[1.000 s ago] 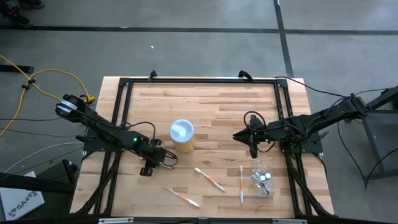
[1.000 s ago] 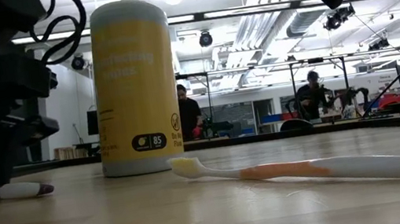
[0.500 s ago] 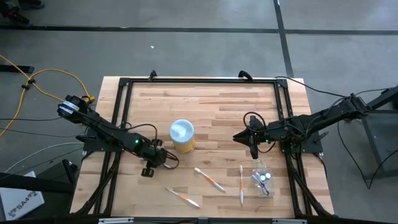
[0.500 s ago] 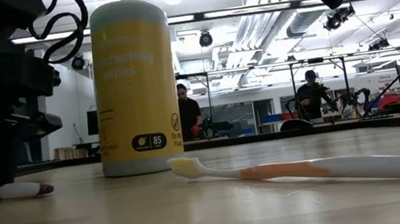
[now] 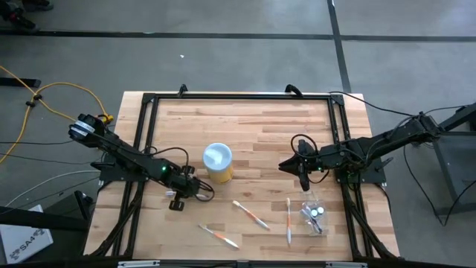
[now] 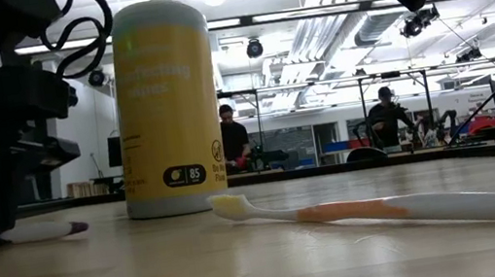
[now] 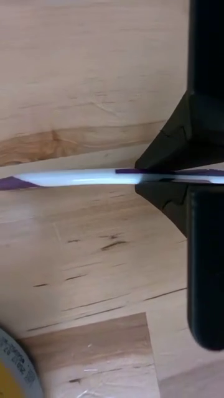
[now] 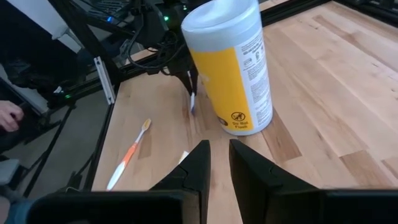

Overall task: Pick & Place toothbrushing station
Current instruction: Put the purple toothbrush in the bottom section of the transparent organizer

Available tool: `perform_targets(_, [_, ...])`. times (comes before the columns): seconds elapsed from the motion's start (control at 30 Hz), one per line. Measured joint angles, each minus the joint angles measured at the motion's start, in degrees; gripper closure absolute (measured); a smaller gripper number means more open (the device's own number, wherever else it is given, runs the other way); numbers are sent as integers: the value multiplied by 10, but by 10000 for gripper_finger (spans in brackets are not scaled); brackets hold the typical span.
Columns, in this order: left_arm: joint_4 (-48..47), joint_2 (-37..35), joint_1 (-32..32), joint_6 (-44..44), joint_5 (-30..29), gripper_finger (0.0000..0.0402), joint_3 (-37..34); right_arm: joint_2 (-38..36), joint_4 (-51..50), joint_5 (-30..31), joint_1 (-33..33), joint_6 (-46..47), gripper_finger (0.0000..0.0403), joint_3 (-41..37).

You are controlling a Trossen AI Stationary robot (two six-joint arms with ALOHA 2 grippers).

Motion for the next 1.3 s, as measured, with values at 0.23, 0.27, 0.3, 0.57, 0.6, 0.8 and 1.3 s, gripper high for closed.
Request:
perform_targets(0.23, [-7, -5, -12, 38, -3, 394, 6, 0, 0, 0, 0, 0, 350, 0])
perform_targets(0.27, [-12, -6, -13, 44, -3, 394, 10, 0, 0, 0, 0, 0, 350, 0])
perform_targets(0.3, [-17, -6, -14, 49, -2, 394, 15, 0, 0, 0, 0, 0, 350, 0])
perform_targets(0.57, [-44, -6, -15, 57, 13, 396, 44, 0, 0, 0, 0, -2, 350, 0])
perform_targets(0.6, [-45, -6, -15, 56, 13, 396, 44, 0, 0, 0, 0, -2, 350, 0])
perform_targets(0.8, [-46, -6, -15, 37, 14, 367, 45, 0, -1, 0, 0, -1, 350, 0])
perform_targets(1.3, [-73, -7, -16, 35, 20, 312, 46, 0, -2, 0, 0, 0, 350, 0])
